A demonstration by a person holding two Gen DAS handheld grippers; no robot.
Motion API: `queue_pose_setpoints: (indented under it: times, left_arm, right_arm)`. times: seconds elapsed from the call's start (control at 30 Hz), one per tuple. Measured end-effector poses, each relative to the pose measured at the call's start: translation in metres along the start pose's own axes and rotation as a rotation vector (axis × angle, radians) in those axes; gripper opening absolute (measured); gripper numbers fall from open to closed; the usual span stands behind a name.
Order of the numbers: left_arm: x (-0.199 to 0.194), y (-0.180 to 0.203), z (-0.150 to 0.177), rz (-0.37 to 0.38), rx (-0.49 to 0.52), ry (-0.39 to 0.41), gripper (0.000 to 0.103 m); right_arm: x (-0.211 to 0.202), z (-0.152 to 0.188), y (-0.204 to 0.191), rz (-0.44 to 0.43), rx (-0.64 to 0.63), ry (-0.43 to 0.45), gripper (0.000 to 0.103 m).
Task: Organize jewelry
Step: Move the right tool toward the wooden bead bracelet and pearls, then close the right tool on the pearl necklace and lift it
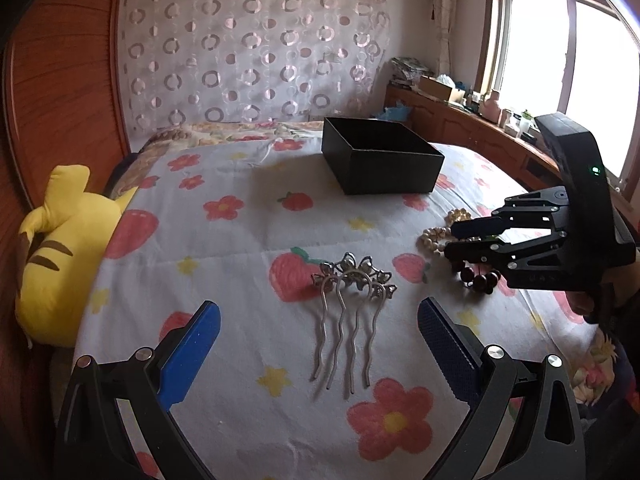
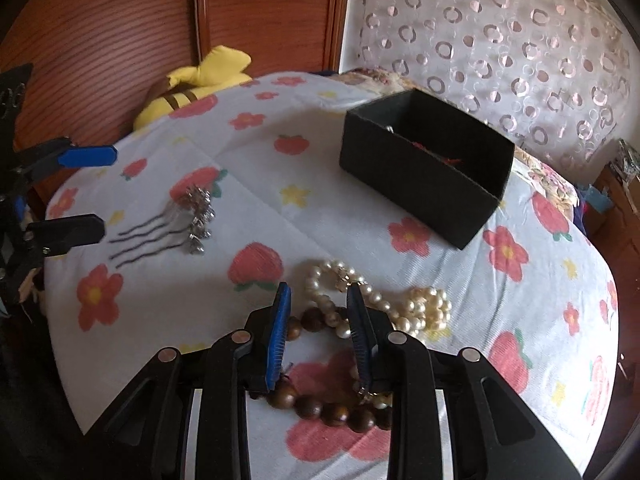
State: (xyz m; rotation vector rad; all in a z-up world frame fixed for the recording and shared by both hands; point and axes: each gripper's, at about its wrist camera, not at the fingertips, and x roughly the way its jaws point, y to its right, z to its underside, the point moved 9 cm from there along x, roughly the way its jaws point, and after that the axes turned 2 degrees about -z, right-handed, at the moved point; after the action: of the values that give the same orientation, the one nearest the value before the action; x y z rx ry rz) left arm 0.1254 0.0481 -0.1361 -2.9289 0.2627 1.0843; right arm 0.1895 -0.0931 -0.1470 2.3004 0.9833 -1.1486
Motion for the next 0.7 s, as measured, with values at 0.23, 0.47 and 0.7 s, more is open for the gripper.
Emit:
queue_pose_setpoints:
  times: [0.23, 0.47, 0.7]
  left_arm:
    - [-0.001, 0.003, 0.000, -0.001, 0.006, 0.002, 0.095]
    - [-0.003, 0.005, 0.001, 0.000, 0.007, 0.004, 0.095]
    - [0.000, 0.004, 0.005, -0.001, 0.008, -0.013, 0.095]
  right_arm:
    - [0.007, -0.001, 0.000, -0.010, -0.025, -0.066, 0.024]
    - [0.003, 0.002, 0.002, -0.023, -0.028, -0.064, 0.009]
    - [-0.027, -0.010, 0.011, -0.018, 0.008, 0.055, 0.009]
